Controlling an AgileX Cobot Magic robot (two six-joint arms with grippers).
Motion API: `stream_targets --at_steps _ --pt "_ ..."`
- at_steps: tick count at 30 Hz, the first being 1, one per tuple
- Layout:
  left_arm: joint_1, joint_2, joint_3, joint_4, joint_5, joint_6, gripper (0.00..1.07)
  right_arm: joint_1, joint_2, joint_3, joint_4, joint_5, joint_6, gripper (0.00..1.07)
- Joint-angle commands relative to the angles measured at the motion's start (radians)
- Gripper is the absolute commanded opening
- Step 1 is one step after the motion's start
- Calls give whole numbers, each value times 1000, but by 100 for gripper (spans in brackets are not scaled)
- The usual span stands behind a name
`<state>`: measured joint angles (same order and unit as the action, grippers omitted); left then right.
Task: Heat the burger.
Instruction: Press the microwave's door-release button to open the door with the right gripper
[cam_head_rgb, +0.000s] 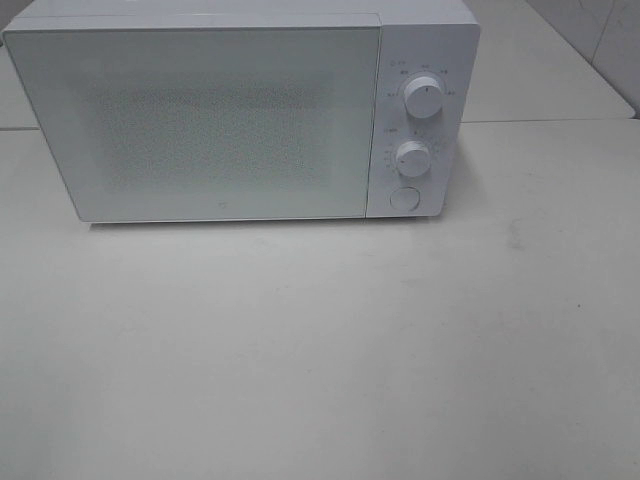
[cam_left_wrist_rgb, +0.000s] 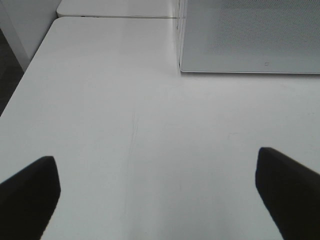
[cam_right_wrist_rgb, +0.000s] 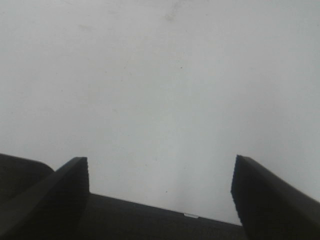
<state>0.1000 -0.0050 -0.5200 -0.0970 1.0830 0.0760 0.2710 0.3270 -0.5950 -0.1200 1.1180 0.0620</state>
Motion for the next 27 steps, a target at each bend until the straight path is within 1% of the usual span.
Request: stream_targets --at_steps 1,5,6,10,14,19,27 --pt "0 -19 3 -1 -14 -7 100 -54 -87 29 66 -51 -62 76" --pt "0 -19 3 -1 -14 -7 100 -85 -129 53 87 -98 -67 76" --pt "0 -19 3 -1 -14 -7 100 -112 -159 73 88 -117 -73 76" --pt "0 -19 3 -1 -14 -7 100 -149 -212 98 88 -122 -68 76" --pt "0 -19 3 -1 -14 -7 100 -152 -249 98 88 -123 -68 76" --pt "0 -19 3 -1 -14 -7 100 -155 -350 98 88 -123 -69 76" --pt "0 -15 3 0 -14 -7 100 -155 -359 98 88 -123 -62 76"
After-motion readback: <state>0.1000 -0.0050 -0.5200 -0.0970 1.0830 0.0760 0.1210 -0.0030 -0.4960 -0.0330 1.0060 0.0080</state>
